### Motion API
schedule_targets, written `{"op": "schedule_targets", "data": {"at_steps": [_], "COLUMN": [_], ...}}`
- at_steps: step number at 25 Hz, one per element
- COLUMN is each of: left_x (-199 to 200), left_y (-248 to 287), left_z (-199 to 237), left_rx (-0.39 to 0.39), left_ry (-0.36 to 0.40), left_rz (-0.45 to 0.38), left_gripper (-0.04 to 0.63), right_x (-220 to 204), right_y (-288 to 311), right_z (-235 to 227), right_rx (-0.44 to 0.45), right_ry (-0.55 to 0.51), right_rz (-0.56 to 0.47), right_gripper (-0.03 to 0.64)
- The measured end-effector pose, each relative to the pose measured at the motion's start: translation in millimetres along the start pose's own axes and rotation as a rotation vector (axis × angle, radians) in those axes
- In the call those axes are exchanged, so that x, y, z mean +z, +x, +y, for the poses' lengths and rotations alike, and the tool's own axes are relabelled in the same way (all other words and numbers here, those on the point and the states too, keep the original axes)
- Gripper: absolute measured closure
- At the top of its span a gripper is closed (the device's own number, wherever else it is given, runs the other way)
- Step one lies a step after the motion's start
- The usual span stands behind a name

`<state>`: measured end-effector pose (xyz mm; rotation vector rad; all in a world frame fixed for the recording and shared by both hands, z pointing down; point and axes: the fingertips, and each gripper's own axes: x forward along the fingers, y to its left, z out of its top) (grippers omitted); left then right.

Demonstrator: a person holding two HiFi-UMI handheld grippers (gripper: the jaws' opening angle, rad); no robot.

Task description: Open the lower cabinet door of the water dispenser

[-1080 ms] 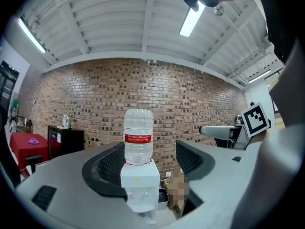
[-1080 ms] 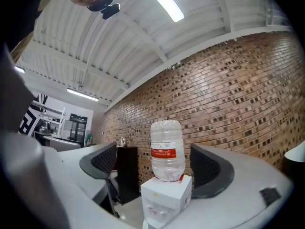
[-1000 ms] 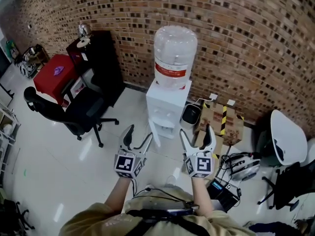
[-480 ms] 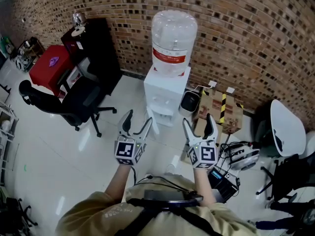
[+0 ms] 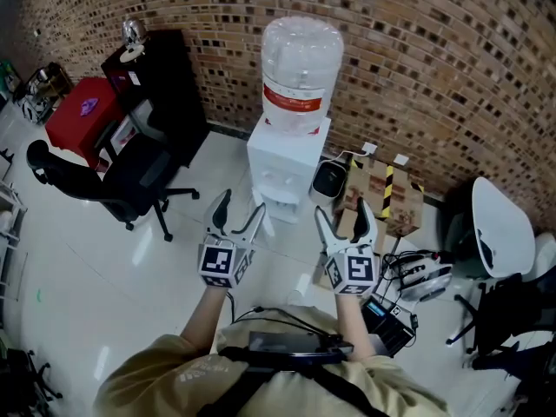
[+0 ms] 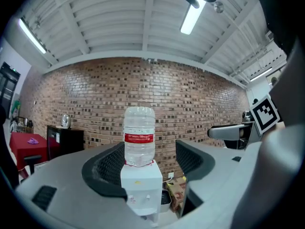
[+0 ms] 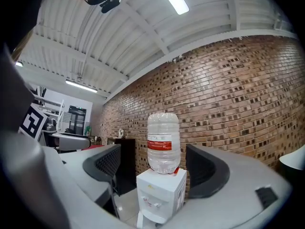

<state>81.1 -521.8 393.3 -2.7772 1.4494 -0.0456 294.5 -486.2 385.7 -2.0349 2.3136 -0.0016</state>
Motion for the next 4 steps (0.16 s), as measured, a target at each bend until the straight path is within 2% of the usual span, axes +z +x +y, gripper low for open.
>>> {"op": "schedule_targets", "data": {"at_steps": [4], "left_x": [-2.5], "left_y": [-0.6], "left_z": [0.0], "left_rx": [0.001], "left_ry": [0.002], "left_rz": [0.008], "left_gripper": [0.273], "right_x": [-4.7], "right_y": [0.8], "right_z": [4.4], "right_rx": [0.016], "right_ry": [-0.001], "right_rz": [0.011], "right_gripper": [0.166]}}
